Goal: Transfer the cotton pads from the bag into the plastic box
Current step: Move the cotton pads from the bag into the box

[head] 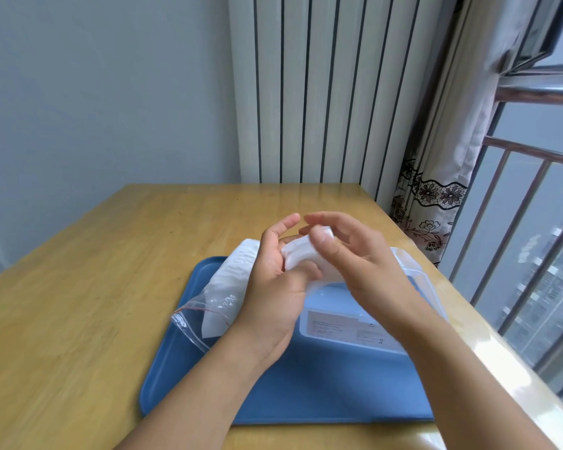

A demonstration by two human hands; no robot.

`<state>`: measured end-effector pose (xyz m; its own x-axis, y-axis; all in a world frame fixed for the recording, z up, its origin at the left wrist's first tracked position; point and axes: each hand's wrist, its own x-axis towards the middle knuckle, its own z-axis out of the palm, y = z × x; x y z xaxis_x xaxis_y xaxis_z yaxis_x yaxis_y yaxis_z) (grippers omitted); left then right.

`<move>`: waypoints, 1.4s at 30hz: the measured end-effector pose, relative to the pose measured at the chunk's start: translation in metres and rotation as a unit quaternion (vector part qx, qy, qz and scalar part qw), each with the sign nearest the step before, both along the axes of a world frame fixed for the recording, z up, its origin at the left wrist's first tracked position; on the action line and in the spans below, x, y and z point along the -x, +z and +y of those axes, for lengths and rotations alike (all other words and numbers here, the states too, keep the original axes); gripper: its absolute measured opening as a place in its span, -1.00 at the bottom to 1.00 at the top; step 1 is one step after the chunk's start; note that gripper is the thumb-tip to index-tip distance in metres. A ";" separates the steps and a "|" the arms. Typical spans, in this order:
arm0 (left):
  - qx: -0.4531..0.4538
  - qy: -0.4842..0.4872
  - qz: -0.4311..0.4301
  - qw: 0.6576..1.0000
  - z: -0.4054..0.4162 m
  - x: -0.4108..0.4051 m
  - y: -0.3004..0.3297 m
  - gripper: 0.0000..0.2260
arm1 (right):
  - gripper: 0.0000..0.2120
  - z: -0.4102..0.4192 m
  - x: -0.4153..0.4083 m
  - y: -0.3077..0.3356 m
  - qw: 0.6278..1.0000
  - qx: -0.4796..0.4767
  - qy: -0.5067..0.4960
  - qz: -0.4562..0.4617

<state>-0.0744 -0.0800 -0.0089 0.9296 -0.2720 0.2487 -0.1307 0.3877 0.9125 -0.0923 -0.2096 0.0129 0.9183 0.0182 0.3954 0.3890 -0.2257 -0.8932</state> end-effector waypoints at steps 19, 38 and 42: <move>-0.598 0.045 -0.408 0.688 0.018 -0.013 -0.010 -0.69 | -0.67 -0.081 -0.009 0.000 0.887 0.219 -0.376 0.155; -0.576 -0.001 -0.376 0.726 0.004 0.008 -0.008 -0.67 | -0.38 -0.087 -0.017 -0.014 0.804 0.418 -0.363 0.216; -0.575 0.005 -0.372 0.729 0.005 0.006 -0.010 -0.67 | -0.24 -0.092 -0.023 -0.020 0.825 0.407 -0.338 0.201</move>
<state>-0.0801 -0.0755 -0.0193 0.6580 -0.6914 0.2985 -0.7520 -0.5822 0.3092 -0.0688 -0.3017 -0.0075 0.8813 -0.4422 0.1665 -0.3613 -0.8578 -0.3657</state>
